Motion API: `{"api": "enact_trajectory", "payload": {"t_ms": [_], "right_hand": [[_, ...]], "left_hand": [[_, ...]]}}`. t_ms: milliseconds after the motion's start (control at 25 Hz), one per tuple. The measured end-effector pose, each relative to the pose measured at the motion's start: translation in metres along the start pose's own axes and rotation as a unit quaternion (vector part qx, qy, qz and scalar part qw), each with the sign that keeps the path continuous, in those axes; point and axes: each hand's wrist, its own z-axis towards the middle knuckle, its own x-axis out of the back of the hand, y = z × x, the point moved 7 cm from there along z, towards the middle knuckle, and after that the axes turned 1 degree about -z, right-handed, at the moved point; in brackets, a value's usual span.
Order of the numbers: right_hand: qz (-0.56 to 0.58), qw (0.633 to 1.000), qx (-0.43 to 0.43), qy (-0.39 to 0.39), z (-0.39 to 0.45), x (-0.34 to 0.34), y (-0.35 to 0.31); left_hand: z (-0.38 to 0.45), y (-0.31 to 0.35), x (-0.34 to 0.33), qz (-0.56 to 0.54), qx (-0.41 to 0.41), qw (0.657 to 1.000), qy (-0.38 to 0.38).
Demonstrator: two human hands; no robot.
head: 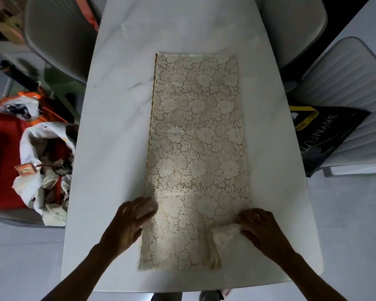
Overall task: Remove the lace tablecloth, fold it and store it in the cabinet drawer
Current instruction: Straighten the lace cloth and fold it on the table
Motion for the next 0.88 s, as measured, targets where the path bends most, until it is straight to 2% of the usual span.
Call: {"api": "enact_trajectory", "payload": {"t_ms": [80,120,200,240,320,360,400,520,600,680,880], "right_hand": [[0.078,0.997,-0.021,-0.013,0.007,0.002,0.003],[0.128,0.990,-0.044,-0.027,0.011,0.004,0.009],[0.254,0.953,-0.142,-0.087,0.019,0.009,0.029],[0.314,0.920,-0.212,-0.099,0.027,0.013,0.041],[0.402,0.844,-0.352,-0.055,0.046,0.018,0.066],[0.422,0.819,-0.389,-0.017,0.058,0.018,0.073],[0.423,0.810,-0.405,0.020,0.070,0.020,0.076],[0.364,0.830,-0.413,0.092,0.092,0.016,0.067],[0.302,0.852,-0.414,0.111,0.096,0.011,0.063],[0.247,0.867,-0.416,0.120,0.099,0.010,0.064],[0.145,0.879,-0.443,0.100,0.113,0.004,0.069]], "left_hand": [[0.002,0.001,0.000,-0.037,-0.030,0.999,-0.013],[0.006,-0.003,0.004,-0.069,-0.018,0.997,0.004],[0.016,-0.023,0.011,-0.182,0.080,0.979,0.036],[0.023,-0.037,0.011,-0.259,0.164,0.952,0.023],[0.039,-0.051,0.007,-0.383,0.307,0.871,-0.013],[0.046,-0.054,0.008,-0.401,0.353,0.845,-0.009],[0.051,-0.056,0.006,-0.399,0.385,0.832,0.000],[0.054,-0.056,0.009,-0.361,0.416,0.833,0.047],[0.054,-0.057,0.010,-0.357,0.391,0.846,0.065],[0.056,-0.058,0.008,-0.313,0.381,0.867,0.069],[0.075,-0.057,0.014,-0.184,0.427,0.879,0.102]]}}
